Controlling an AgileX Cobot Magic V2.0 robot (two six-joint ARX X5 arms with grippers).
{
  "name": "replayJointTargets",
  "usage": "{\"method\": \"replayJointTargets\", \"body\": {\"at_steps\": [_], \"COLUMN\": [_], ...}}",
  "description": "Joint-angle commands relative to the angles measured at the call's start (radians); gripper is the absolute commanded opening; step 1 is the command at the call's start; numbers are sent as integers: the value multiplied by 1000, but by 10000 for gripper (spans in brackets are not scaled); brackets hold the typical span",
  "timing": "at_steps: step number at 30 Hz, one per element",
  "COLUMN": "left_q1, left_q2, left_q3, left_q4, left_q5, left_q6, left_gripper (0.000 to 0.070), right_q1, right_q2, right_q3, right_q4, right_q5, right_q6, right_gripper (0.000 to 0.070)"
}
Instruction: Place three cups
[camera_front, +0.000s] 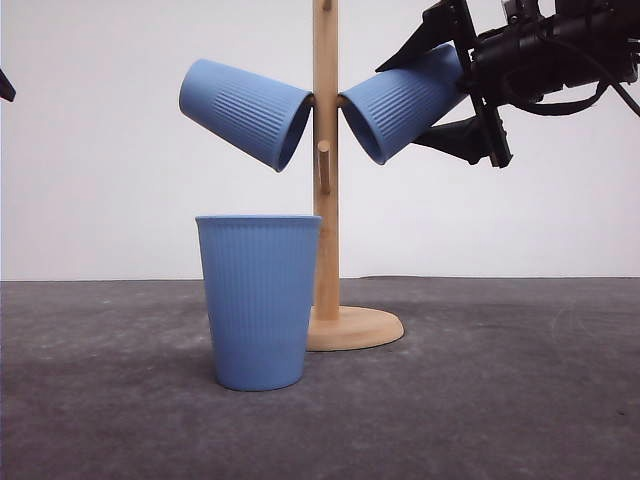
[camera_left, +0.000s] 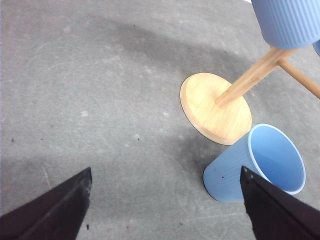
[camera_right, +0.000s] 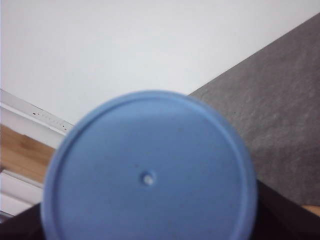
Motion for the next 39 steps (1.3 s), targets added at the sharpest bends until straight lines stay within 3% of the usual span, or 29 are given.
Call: {"method": "replayJointTargets", "body": {"at_steps": [1,6,15,31,36,39], "left_q1": [-1,-1,-1,-1,-3,-4], "left_q2": [3,3,3,3,9,37], "left_q3": [2,2,2,2,2,4], "left_q4": [11,11,11,7,-30,-65], "left_q5": [-5,-5,-5,6,76,122], "left_q6": [10,10,6,-14,-42,-66], "left_gripper": [550,550,550,551,551,552], "right_q1": [6,12,12,11,11,11], "right_q2": [16,16,3,-230,-358,-433], "right_q3": [18,18,1,-298,-387,-399], "right_q4": [5,2,3,14,-110,-288], "right_q5": [3,1,-33,-36,-69,-93], "right_q6": [-32,-34,-37,-49,-69,-152], "right_gripper": [465,564,622,621,620,620]}}
